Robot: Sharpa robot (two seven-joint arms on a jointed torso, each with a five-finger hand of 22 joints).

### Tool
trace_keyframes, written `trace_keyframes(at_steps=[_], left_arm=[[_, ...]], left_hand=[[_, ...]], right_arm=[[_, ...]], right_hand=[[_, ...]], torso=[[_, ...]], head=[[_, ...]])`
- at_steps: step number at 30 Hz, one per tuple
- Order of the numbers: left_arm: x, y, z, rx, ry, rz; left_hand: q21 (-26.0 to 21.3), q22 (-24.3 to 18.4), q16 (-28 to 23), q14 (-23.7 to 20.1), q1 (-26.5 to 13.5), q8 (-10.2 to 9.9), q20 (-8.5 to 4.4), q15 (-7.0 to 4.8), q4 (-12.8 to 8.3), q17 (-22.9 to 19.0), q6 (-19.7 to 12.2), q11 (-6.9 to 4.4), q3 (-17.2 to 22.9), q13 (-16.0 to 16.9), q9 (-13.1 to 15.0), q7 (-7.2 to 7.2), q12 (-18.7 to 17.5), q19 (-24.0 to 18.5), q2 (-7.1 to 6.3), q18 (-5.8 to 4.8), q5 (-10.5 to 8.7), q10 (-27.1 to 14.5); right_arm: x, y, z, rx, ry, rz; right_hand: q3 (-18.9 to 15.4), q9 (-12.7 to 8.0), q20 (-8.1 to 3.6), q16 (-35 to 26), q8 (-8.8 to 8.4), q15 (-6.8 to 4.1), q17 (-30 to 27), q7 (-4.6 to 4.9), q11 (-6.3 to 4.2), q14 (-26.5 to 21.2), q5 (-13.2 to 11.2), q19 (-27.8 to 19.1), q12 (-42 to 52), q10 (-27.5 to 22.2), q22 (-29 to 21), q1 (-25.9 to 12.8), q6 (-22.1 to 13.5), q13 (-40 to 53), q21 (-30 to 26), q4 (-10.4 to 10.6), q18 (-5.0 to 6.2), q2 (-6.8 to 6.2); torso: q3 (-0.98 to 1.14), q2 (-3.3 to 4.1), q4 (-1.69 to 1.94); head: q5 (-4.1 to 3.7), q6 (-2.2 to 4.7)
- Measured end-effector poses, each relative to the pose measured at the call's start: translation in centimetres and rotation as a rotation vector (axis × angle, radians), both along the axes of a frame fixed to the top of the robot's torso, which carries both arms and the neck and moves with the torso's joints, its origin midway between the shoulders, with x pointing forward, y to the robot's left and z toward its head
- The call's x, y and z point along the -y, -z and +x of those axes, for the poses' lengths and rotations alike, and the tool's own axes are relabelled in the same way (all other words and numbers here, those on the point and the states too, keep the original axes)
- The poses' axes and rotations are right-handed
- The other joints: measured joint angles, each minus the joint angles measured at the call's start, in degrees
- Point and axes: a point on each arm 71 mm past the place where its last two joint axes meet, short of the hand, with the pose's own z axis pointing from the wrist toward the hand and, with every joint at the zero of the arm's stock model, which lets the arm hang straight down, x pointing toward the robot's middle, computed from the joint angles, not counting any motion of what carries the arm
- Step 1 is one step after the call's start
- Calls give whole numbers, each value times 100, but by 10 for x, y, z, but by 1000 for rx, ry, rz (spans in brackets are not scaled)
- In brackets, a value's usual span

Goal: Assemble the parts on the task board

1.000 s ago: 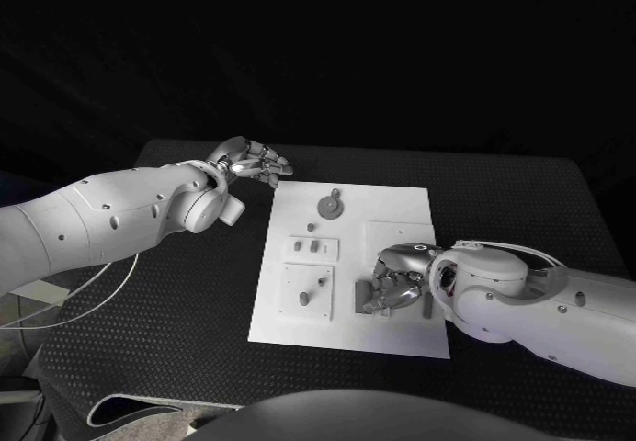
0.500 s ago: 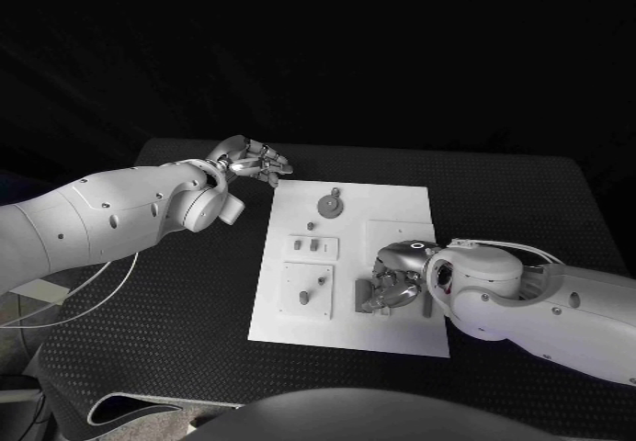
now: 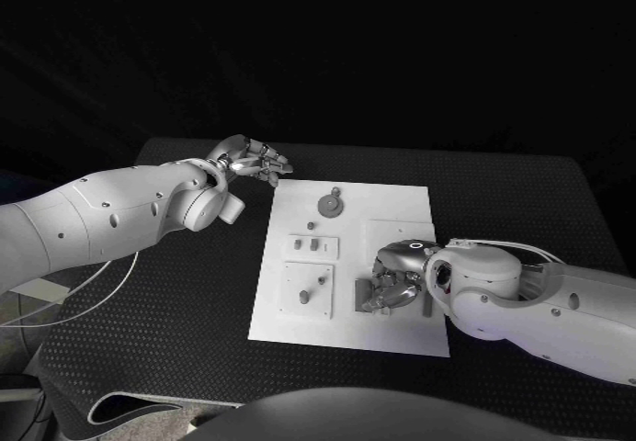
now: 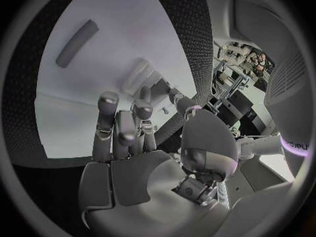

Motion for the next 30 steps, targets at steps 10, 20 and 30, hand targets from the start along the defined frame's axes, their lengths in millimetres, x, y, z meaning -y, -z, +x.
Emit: trace_keyframes(at_steps=[10,20,30], left_arm=[[0,0,0,-1,0,0],[0,0,0,-1,0,0],[0,0,0,-2,1,0]], left_hand=[[0,0,-22,0,0,0,0,0,0,5,0,0,0,5,-1,0,0,0,0,0,0,0],[0,4,-22,0,0,0,0,0,0,10,0,0,0,4,-1,0,0,0,0,0,0,0],[0,4,-21,0,-21,0,0,0,15,9,0,0,-15,4,-1,0,0,0,21,0,0,0]], right_arm=[[-2,-1,-1,33,-16,0],[-4,-3,-3,106,-40,2],[-2,-4,-1,142,-41,-2]], right_hand=[[1,-1,0,0,0,8,0,10,0,8,0,0,0,0,0,36,14,2,0,-32,1,36],[8,4,0,-1,0,4,27,12,0,1,0,0,0,0,-1,103,33,7,0,-39,1,103],[8,3,1,-1,0,-10,28,10,0,16,0,0,0,0,-1,68,34,13,0,-39,1,68]], torso=[[2,0,0],[3,0,0],[4,0,1]], head=[[3,-6],[5,2],[7,4]])
